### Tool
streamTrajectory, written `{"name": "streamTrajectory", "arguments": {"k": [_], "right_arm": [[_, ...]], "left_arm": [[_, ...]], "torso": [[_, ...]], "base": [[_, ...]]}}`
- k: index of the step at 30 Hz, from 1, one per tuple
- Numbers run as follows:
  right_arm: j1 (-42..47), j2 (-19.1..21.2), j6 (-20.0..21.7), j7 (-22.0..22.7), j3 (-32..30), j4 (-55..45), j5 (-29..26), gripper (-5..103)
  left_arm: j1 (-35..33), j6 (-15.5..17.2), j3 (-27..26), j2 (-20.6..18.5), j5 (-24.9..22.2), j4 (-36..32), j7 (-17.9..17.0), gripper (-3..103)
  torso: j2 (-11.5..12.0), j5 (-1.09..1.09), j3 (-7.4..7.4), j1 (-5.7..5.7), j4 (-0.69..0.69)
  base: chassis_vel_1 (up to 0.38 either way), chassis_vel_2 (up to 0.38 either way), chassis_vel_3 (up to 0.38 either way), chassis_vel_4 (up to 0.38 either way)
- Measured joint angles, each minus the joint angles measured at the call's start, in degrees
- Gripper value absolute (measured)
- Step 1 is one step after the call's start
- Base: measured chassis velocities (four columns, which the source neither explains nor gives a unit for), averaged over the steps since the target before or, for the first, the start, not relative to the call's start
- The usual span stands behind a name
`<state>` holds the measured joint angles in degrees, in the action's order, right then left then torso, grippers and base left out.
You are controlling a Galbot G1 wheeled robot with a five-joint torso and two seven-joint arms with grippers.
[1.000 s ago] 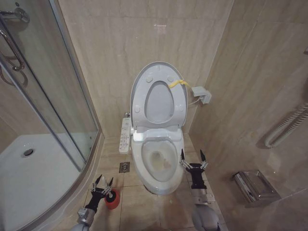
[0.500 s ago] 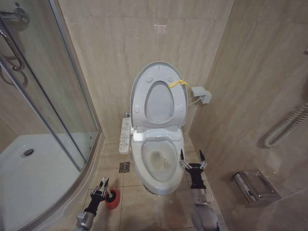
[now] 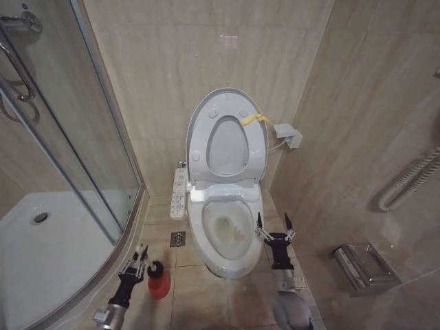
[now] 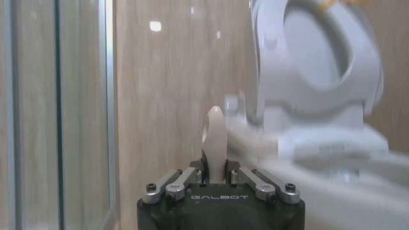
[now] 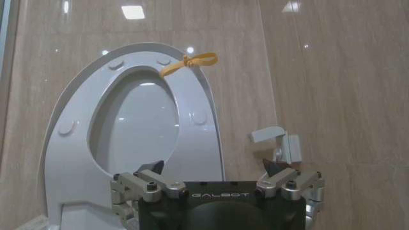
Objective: Open the toilet lid, clean the toilet bowl with a toilet brush, close the toilet lid, and flush.
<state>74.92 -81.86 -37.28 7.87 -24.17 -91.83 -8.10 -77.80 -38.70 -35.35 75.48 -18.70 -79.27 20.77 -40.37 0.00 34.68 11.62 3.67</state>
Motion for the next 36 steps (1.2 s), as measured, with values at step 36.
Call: {"name": "streamTrajectory", "arguments": {"k": [36], "right_arm": [[0.6, 0.1, 0.1, 0.2, -1.7, -0.2, -0.9, 100]], "left_arm": [[-12.7, 18.6, 9.9, -11.6, -10.3, -47.6, -18.9, 20]], "torso": [[0.0, -0.01, 0.01, 0.01, 0.00]], "base": [[0.000, 0.000, 0.000, 0.000]]}}
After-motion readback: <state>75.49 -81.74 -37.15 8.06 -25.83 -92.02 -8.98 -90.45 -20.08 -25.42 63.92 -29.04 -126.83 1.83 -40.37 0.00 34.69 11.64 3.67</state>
